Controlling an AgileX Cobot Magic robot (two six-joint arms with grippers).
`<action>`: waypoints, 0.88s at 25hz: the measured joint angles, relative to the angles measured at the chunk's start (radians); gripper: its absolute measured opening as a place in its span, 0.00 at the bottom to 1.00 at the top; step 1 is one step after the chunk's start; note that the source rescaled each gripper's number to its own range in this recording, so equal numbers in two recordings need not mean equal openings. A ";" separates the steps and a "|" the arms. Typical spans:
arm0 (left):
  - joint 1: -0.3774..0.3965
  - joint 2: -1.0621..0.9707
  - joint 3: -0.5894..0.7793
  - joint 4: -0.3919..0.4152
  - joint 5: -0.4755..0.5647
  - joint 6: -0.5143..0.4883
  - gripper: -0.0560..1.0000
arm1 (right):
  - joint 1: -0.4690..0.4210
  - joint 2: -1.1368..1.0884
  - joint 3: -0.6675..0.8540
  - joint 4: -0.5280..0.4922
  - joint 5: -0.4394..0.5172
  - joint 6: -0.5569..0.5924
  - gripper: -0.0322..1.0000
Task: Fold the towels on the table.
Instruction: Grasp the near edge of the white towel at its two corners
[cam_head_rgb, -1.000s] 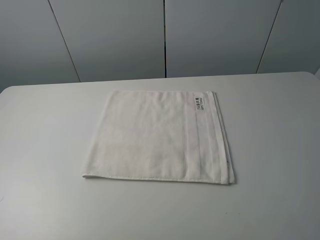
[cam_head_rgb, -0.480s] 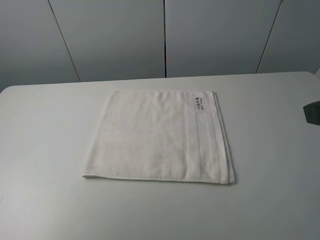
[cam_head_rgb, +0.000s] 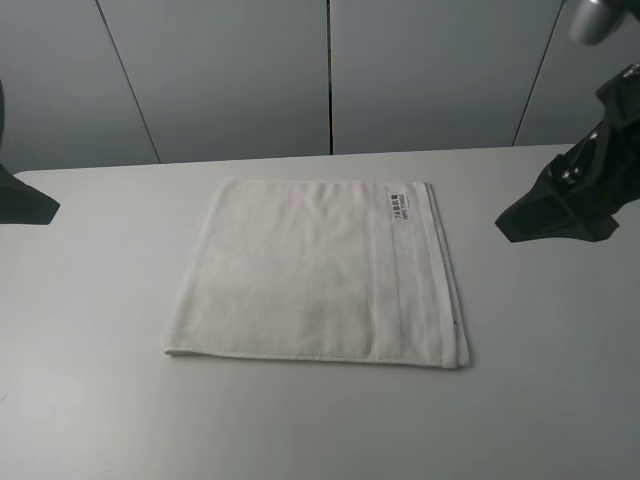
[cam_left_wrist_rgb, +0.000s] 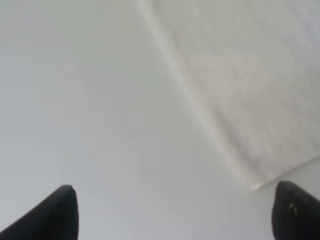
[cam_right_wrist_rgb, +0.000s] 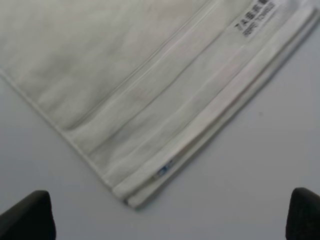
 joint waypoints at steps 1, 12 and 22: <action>-0.030 0.030 -0.005 0.014 -0.002 0.019 0.99 | 0.018 0.028 0.000 0.000 0.006 -0.028 1.00; -0.289 0.392 -0.068 0.209 -0.004 0.059 0.99 | 0.171 0.303 0.000 -0.078 0.001 -0.168 1.00; -0.423 0.623 -0.082 0.303 -0.061 0.095 0.99 | 0.175 0.464 -0.002 -0.078 -0.038 -0.292 1.00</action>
